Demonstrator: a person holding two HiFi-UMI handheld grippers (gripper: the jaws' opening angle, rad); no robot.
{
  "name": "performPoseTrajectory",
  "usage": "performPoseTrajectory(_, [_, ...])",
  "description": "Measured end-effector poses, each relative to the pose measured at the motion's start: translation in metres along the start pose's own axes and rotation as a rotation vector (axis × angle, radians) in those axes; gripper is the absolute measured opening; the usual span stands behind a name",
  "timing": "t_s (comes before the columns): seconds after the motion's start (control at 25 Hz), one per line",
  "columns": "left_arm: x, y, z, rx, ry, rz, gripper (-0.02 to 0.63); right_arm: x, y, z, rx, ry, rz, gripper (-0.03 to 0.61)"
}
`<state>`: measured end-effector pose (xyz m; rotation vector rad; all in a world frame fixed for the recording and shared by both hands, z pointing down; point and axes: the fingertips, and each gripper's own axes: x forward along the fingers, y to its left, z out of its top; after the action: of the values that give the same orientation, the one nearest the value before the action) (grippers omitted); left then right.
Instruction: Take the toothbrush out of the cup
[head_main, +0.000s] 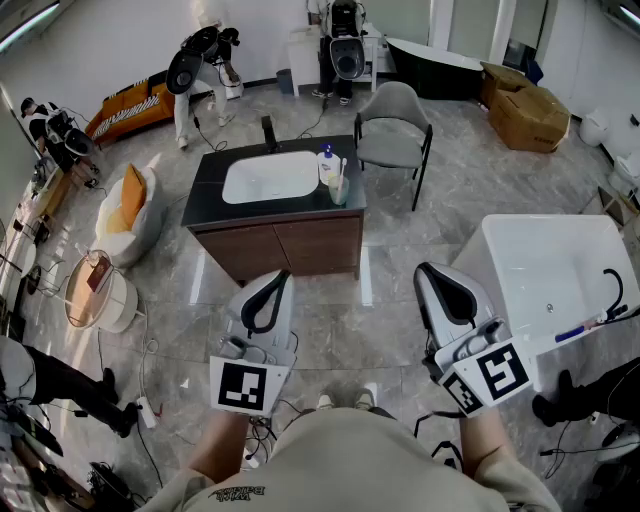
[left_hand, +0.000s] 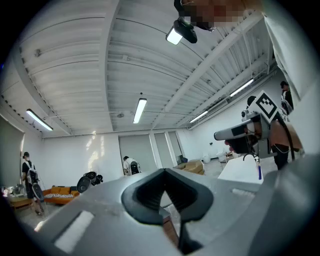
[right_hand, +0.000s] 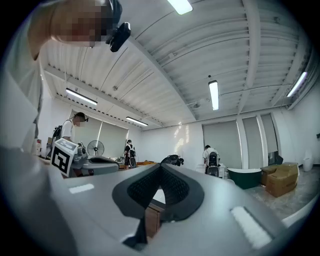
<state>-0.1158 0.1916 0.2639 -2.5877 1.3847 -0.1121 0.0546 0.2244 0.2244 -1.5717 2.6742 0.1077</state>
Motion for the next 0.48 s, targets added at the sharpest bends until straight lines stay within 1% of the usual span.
performPoseTrajectory(0.12, [0.003,0.003,-0.001,-0.001,0.002,0.005,0.002,0.003,-0.002,-0.001,0.003,-0.001,0.003,0.003])
performPoseTrajectory(0.28, [0.004,0.005,-0.003,-0.003,0.005,0.012,0.002,0.004,-0.006,-0.001,0.034,-0.019,-0.002,0.003])
performPoseTrajectory(0.48, [0.009,0.003,-0.002,0.001,0.007,0.009,0.002,0.004,-0.012,-0.001,0.023,-0.006,-0.012,0.003])
